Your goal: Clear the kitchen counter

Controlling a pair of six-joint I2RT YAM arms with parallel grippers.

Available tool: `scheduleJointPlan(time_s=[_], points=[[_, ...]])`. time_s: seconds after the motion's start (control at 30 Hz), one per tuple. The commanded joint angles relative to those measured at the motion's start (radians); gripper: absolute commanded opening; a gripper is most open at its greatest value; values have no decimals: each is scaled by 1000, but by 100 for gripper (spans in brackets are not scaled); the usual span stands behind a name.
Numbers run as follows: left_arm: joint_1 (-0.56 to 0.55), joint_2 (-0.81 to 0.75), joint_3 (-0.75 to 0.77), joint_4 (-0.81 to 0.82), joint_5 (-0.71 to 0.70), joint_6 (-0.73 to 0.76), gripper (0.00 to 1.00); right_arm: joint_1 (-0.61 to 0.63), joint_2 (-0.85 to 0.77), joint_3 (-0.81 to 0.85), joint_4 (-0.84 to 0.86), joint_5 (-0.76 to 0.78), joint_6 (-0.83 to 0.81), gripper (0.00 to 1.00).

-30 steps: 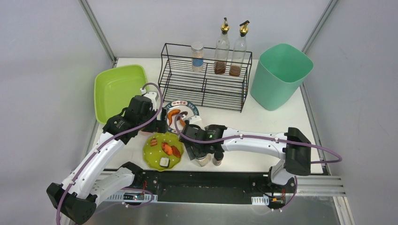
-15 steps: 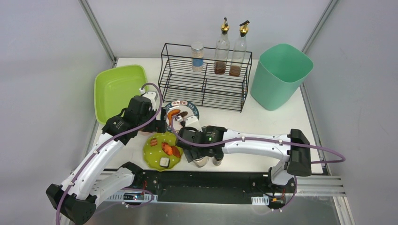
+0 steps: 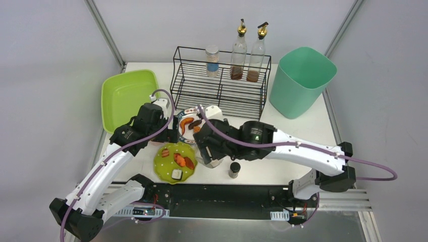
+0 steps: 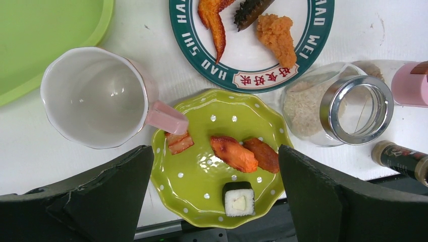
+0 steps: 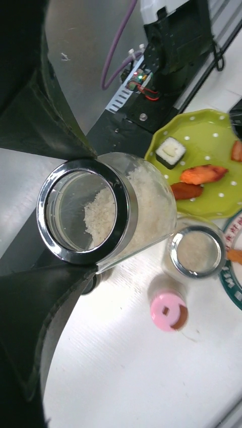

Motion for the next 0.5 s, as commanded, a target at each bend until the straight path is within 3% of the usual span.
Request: scheduleJointPlan(time_s=[0.0,0.47], points=[[3,-14,-4,-3,-18,-16,99,-65,-44,123,-72,84,-96,16],[2,7,-8,-3,-26,-13,99,-503,42,317,-42,-50,-237,15]])
